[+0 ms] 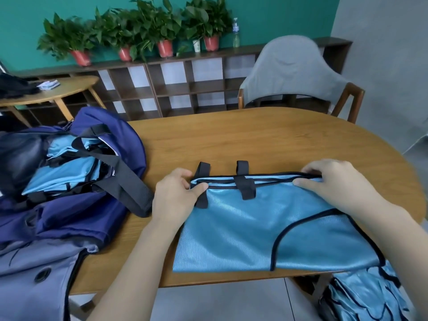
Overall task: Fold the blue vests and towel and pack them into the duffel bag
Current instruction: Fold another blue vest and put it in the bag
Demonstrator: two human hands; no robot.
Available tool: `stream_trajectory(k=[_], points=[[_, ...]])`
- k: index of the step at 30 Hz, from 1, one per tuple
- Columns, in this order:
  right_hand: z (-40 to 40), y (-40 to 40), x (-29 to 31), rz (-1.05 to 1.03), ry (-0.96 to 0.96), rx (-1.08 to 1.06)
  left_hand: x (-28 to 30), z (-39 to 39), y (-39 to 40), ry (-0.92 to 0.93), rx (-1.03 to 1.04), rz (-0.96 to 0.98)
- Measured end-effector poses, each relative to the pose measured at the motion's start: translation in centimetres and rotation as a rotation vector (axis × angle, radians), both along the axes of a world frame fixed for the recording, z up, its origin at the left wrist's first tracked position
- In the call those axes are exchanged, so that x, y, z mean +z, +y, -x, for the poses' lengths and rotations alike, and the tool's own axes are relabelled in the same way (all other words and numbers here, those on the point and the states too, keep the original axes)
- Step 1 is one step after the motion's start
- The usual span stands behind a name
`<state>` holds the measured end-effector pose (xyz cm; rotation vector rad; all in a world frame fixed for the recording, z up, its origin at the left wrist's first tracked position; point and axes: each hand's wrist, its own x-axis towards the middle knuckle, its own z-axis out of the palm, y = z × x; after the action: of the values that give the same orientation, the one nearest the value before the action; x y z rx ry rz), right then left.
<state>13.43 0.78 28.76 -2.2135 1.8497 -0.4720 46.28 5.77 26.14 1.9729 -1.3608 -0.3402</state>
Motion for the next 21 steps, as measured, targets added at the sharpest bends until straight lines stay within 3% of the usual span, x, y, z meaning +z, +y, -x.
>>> stream_trajectory(k=[4, 8, 12, 15, 19, 21], points=[[-2.2, 1.0, 0.3, 0.137, -0.071, 0.101, 0.5, 0.2, 0.3, -0.037, 0.034, -0.027], [-5.7, 2.3, -0.1, -0.117, -0.299, 0.185, 0.7, 0.7, 1.0, -0.079, 0.006, -0.042], [-7.9, 2.6, -1.3, -0.164, -0.394, 0.239, 1.1, 1.3, 1.7, -0.091, -0.015, 0.001], [-8.8, 2.5, -1.2, -0.178, -0.535, 0.23, 1.7, 1.8, 2.1, 0.04, -0.052, -0.02], [-9.5, 2.2, -0.6, -0.21, -0.873, 0.3, 2.1, 2.5, 2.5, 0.343, -0.083, 0.075], [-9.6, 2.0, -0.6, -0.23, -0.905, 0.349, 2.0, 2.8, 2.3, 0.45, -0.164, 0.137]])
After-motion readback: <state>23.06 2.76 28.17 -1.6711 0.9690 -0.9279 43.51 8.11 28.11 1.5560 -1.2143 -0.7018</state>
